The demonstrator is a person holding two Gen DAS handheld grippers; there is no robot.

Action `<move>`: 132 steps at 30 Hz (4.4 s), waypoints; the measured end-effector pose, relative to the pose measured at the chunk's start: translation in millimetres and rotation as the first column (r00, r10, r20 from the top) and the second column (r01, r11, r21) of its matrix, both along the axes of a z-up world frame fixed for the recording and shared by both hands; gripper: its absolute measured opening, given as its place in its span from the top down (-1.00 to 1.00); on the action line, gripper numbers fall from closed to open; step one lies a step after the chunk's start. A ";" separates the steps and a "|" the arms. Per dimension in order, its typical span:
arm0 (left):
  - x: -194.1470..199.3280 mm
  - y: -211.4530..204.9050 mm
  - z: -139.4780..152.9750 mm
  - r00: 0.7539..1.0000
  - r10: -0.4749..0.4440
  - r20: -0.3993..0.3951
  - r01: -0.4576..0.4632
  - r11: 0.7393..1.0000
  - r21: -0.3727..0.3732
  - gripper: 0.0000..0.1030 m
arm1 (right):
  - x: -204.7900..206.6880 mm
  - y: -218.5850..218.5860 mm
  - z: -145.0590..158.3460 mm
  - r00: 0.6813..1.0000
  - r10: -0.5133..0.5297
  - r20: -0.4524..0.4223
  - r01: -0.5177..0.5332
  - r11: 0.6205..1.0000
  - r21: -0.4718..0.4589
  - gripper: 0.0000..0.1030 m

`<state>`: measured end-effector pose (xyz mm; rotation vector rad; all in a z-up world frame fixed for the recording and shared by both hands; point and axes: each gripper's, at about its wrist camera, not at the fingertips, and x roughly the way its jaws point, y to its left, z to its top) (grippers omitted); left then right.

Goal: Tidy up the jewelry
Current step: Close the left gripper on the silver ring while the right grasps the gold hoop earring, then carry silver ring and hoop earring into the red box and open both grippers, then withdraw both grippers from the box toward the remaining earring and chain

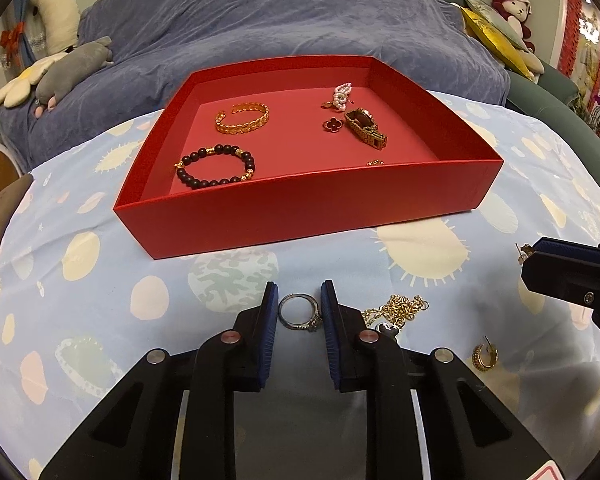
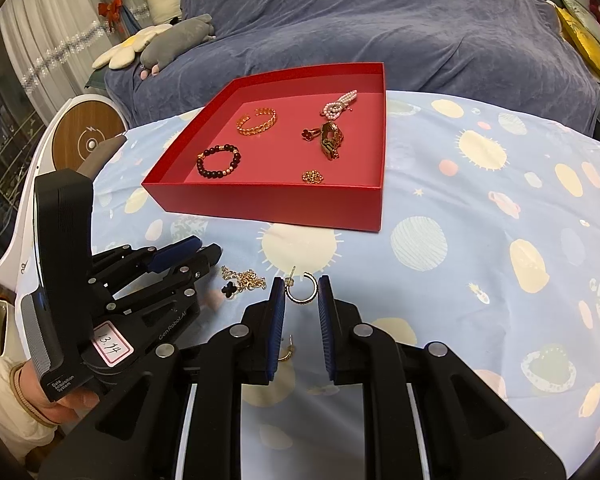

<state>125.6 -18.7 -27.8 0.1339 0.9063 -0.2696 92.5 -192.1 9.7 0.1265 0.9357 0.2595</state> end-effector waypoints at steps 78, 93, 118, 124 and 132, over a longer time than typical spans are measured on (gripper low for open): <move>120.3 1.7 63.7 0.994 0.100 0.050 -0.093 0.987 -0.134 0.63 | 114.0 -1.3 20.1 0.994 -0.009 0.105 0.011 1.000 -0.018 0.68; 140.9 -4.6 41.4 0.994 0.106 0.011 -0.104 0.988 -0.113 0.62 | 129.6 5.7 -1.0 0.998 0.003 0.067 -0.001 1.000 -0.025 0.68; 95.1 19.9 70.4 0.984 0.172 0.036 -0.167 0.979 -0.117 -0.07 | 79.8 -4.3 30.5 0.992 -0.056 0.113 0.052 0.998 0.037 0.15; 52.2 47.4 84.4 0.982 0.186 0.039 -0.180 0.977 -0.116 -0.25 | 37.9 -6.5 32.6 0.992 -0.060 0.115 0.056 0.998 0.041 0.12; -11.2 79.8 75.8 0.972 0.235 -0.019 -0.235 0.963 -0.128 -0.29 | -21.9 -2.2 10.0 0.998 -0.053 0.040 0.051 0.997 0.062 0.10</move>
